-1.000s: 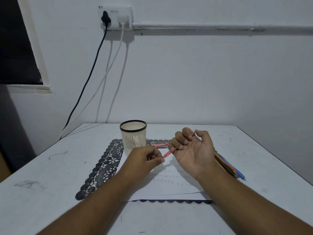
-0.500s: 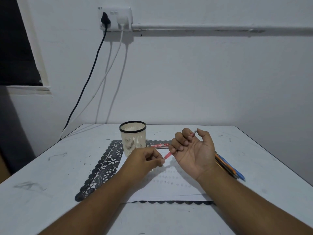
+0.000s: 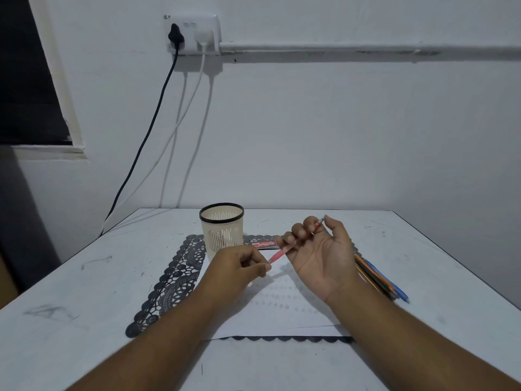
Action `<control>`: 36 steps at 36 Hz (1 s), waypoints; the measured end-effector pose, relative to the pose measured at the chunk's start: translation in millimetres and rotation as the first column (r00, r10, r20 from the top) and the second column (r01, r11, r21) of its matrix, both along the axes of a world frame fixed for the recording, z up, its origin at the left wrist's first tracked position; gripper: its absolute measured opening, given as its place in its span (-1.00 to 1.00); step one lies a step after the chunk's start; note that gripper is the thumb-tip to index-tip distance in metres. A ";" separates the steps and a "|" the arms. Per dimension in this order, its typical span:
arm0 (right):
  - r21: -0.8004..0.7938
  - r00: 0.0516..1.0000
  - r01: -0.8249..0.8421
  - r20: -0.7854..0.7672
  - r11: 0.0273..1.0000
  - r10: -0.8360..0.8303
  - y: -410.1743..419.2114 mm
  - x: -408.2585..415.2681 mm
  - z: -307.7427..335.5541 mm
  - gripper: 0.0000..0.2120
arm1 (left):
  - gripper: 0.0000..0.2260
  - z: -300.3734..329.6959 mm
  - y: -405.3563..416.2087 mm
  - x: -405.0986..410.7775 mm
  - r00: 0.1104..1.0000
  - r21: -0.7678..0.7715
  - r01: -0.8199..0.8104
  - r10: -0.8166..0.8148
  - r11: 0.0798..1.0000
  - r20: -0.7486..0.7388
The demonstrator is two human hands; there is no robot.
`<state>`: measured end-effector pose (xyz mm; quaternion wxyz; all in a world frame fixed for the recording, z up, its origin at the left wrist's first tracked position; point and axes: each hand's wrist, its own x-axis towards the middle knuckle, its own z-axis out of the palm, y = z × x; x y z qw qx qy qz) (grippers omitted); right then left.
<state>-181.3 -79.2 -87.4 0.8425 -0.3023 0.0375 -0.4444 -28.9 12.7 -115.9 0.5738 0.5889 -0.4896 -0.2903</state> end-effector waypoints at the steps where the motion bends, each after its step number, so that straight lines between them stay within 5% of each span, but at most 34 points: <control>1: 0.007 1.000 -0.006 0.010 1.000 0.005 0.6 0.0 -0.1 -0.61 | -0.91 0.0 -0.1 0.0 1.000 0.001 -0.001 0.001 1.000 -0.003; 36: -0.047 1.000 -0.021 -0.012 0.999 0.021 -0.1 -5.4 2.6 -0.71 | -0.88 3.1 0.9 2.7 0.976 -0.030 0.052 -0.044 0.998 0.214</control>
